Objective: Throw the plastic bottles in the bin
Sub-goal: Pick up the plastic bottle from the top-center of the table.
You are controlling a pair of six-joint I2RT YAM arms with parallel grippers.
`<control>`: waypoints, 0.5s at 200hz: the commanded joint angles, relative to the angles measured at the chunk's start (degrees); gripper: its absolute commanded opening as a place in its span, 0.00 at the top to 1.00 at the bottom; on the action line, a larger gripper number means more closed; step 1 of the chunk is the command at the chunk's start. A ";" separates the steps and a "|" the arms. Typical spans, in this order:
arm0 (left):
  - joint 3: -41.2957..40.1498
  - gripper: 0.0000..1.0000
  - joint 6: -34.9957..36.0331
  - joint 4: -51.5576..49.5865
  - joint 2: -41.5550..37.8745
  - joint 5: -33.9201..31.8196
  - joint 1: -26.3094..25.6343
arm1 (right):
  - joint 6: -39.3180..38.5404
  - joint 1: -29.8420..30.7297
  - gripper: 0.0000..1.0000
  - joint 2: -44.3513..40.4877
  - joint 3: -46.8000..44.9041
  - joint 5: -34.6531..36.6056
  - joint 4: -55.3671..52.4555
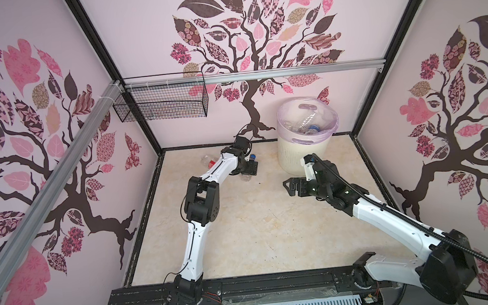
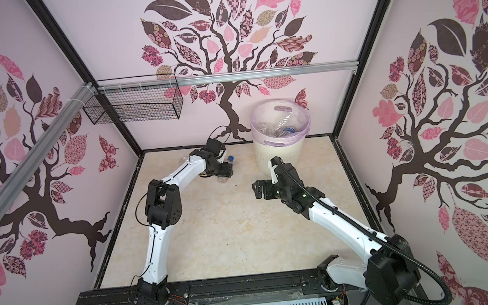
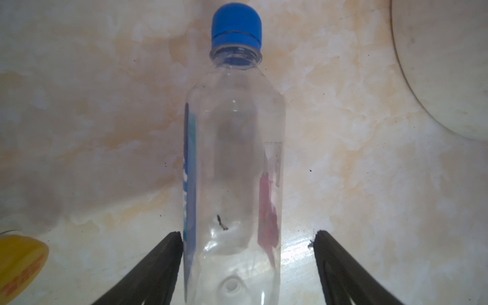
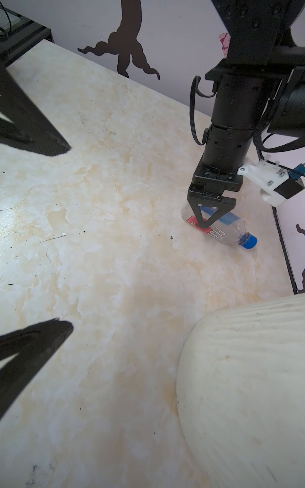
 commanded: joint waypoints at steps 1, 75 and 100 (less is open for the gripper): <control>-1.43 0.20 -0.17 -0.56 1.66 -1.66 -0.33 | 0.16 0.21 0.01 -2.54 0.95 -0.07 -0.56; -3.66 0.53 -1.60 0.20 0.96 -2.58 -0.35 | 0.70 0.11 0.00 -3.77 -0.12 0.24 -0.34; -5.47 0.53 -3.10 1.46 -2.00 -0.54 -0.29 | 0.86 0.07 0.00 -4.08 -0.16 0.07 -0.44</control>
